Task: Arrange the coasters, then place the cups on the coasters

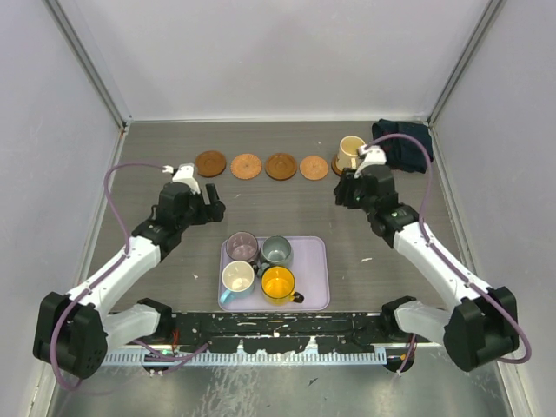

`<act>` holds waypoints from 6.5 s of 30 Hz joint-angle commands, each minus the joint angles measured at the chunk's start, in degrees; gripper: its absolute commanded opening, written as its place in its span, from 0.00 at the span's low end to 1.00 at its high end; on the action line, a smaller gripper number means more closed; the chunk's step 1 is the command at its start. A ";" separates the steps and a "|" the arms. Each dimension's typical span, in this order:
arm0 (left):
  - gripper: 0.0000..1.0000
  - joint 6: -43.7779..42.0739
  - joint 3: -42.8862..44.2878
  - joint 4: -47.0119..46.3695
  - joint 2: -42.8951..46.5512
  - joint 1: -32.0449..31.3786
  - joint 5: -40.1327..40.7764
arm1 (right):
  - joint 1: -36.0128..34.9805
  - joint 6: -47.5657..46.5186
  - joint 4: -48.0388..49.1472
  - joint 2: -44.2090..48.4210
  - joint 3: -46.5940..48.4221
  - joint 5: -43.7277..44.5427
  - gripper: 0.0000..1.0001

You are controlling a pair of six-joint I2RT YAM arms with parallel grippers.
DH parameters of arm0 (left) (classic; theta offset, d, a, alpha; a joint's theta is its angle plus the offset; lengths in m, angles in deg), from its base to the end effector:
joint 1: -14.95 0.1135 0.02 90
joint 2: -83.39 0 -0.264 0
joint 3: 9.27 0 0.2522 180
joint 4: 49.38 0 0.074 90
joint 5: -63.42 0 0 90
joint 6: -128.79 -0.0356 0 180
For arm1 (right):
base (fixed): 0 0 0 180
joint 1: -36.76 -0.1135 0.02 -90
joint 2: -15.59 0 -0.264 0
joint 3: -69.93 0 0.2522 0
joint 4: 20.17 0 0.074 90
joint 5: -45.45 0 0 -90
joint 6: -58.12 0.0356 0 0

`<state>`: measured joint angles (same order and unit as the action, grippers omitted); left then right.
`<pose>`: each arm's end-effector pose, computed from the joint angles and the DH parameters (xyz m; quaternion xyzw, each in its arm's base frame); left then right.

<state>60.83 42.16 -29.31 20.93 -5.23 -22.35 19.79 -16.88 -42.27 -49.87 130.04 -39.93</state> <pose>0.2255 -0.0801 0.2428 -0.0323 0.8698 -0.1470 0.4699 0.2482 0.0727 0.2797 0.0062 0.8542 0.1097 0.5082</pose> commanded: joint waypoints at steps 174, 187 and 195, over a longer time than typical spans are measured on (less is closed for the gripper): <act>0.83 0.28 -7.44 5.13 9.59 -10.32 -0.91 | -57.33 34.82 -37.28 -30.48 19.62 33.50 0.01; 0.83 0.16 -7.33 4.01 10.00 -10.31 -1.06 | -54.29 29.41 -35.78 -21.29 21.31 37.09 0.01; 0.83 -0.04 -6.23 2.40 10.54 -10.31 1.03 | -41.71 17.34 -26.14 -16.70 18.92 35.82 0.01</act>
<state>61.47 34.55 -22.80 30.51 -15.37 -22.76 -27.82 8.54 -77.16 -71.74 147.98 -9.04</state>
